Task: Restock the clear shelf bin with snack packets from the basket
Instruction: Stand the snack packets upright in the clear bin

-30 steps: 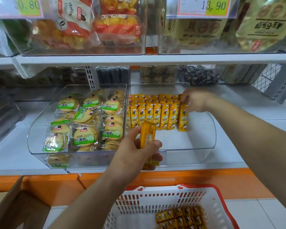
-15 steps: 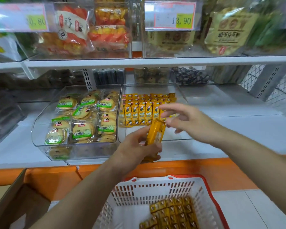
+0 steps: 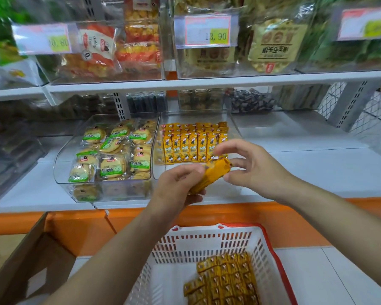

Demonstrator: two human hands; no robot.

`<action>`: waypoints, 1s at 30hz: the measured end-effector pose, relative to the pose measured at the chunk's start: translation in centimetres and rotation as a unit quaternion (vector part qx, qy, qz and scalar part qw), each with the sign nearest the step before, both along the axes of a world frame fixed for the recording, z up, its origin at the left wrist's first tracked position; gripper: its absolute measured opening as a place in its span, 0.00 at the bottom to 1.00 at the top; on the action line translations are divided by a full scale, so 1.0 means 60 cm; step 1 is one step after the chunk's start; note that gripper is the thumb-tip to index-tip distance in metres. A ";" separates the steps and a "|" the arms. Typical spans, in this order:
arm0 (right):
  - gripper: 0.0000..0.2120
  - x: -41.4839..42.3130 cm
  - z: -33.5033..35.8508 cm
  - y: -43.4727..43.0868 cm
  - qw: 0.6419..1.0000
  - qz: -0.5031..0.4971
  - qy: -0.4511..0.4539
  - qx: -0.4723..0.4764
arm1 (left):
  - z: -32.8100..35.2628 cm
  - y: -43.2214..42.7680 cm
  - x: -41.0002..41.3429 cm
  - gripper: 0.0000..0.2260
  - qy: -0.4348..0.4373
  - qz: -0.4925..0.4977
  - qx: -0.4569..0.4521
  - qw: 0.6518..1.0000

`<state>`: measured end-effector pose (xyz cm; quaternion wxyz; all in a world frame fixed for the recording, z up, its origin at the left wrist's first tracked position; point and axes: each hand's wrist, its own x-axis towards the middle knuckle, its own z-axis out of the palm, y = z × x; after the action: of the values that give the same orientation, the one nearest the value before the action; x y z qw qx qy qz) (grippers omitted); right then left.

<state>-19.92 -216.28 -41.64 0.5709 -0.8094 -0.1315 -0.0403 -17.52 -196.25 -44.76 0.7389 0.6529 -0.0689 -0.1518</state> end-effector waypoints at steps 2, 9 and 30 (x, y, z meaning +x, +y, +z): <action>0.27 -0.004 -0.003 -0.008 0.998 0.006 0.039 0.050 | -0.001 -0.003 -0.003 0.09 -0.007 0.014 -0.017 1.000; 0.14 -0.005 -0.010 -0.019 0.989 -0.022 0.069 0.129 | -0.002 -0.016 -0.008 0.17 -0.028 0.049 -0.023 0.998; 0.26 0.092 0.001 -0.046 0.993 -0.039 -0.071 -0.080 | 0.021 -0.082 0.114 0.09 -0.093 -0.014 0.019 0.995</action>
<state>-14.40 -219.02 -41.58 0.4912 -0.8523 -0.1427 -0.1095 -10.66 -201.14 -43.53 0.7146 0.6770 -0.1432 -0.1023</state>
